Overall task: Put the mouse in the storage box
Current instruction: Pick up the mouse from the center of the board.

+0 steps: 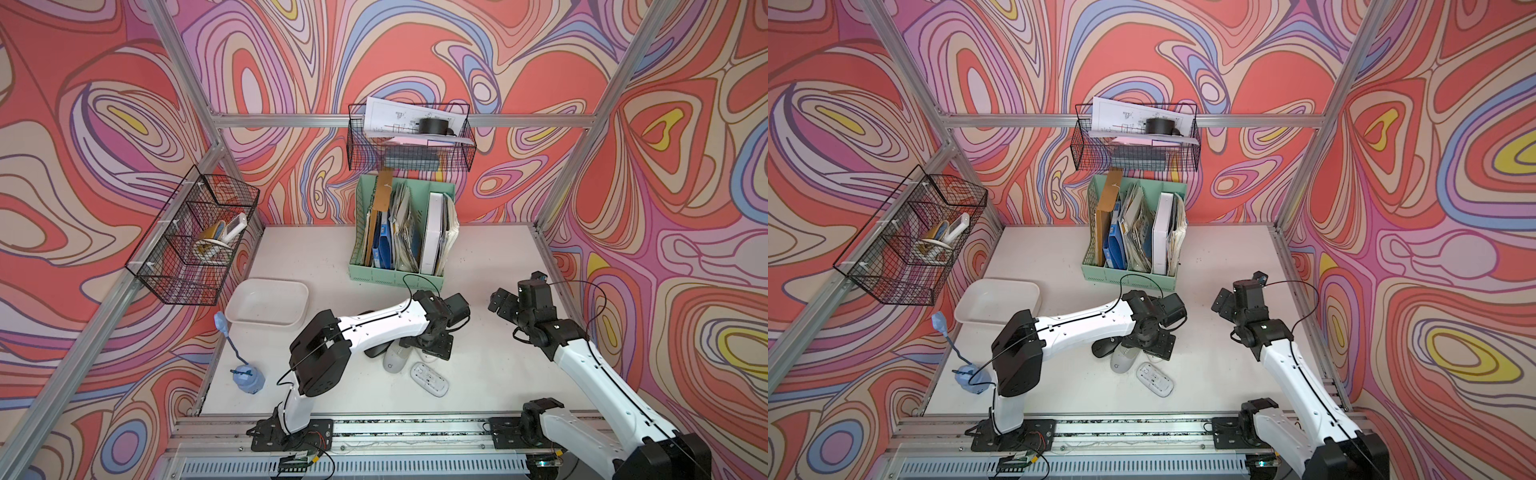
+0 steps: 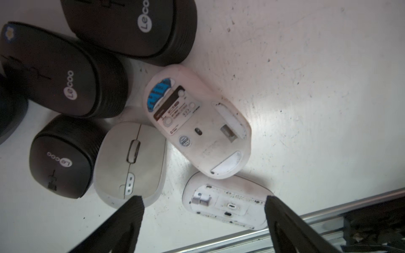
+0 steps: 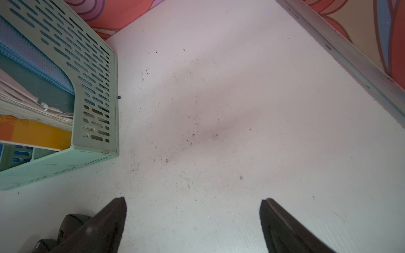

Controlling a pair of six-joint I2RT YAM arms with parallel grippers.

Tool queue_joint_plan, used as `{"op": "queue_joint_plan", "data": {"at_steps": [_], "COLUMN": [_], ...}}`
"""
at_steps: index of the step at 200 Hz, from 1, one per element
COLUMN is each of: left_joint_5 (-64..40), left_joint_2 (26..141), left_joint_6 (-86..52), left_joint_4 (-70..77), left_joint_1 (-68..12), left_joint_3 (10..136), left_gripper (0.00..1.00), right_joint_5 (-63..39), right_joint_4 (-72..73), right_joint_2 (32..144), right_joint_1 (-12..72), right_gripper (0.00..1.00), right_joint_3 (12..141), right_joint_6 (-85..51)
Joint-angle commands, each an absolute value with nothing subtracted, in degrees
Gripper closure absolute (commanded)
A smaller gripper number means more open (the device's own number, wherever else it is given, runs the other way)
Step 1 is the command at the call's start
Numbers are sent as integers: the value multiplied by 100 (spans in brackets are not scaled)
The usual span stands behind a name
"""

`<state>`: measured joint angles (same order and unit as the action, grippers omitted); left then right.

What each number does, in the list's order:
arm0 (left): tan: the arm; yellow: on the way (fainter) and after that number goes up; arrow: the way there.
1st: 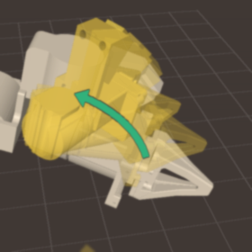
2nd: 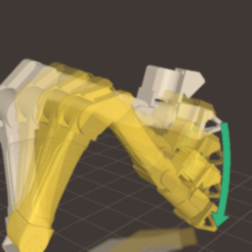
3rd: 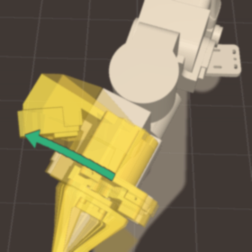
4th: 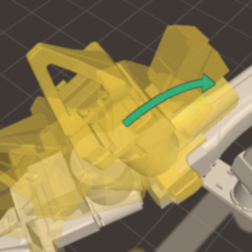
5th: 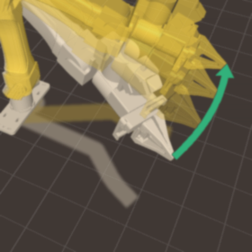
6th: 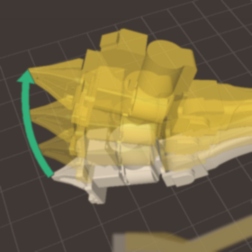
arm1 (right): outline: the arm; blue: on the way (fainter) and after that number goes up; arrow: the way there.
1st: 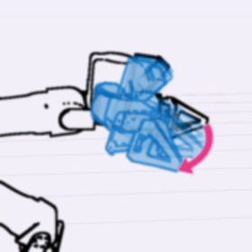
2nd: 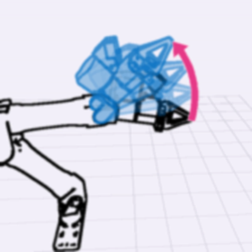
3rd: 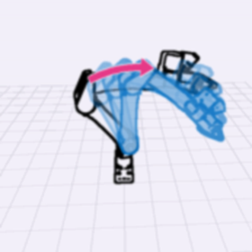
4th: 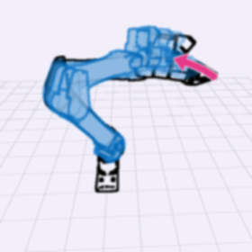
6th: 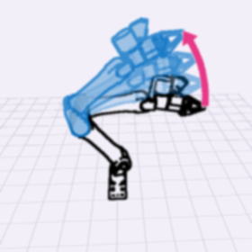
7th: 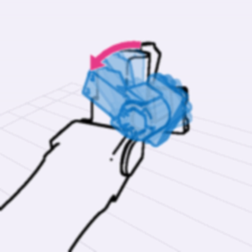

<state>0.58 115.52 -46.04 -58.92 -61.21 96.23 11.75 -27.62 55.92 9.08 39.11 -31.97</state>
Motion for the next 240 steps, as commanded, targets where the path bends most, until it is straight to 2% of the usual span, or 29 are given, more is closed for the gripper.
{"op": "queue_joint_plan", "data": {"at_steps": [1, 75, 160, 208, 226, 240], "left_joint_5": [15, 79, 304, 424, 315, 237], "left_joint_2": [11811, 12515, 12953, 12981, 13023, 13114], "left_joint_6": [-4526, -4597, -4551, -4511, -4405, -4313], "left_joint_4": [-6140, -6482, -6489, -6438, -6350, -6425], "left_joint_1": [-6187, -6194, -6161, -6109, -6074, -6047], "left_joint_3": [9927, 10381, 10554, 10517, 10565, 10761], "left_gripper": [3, 2, 14, 11, 18, 19], "right_joint_5": [1264, 1027, 906, 854, 849, 848], "right_joint_4": [-2674, -2423, -2312, -2316, -2285, -2303], "right_joint_2": [5476, 5576, 5572, 5537, 5526, 5559], "right_joint_1": [940, 940, 940, 935, 936, 940], "right_gripper": [3, 3, 3, 3, 3, 3], "right_joint_3": [3773, 3639, 3525, 3520, 3494, 3520], "right_joint_6": [-3087, -3081, -3088, -3119, -3114, -3115]}}
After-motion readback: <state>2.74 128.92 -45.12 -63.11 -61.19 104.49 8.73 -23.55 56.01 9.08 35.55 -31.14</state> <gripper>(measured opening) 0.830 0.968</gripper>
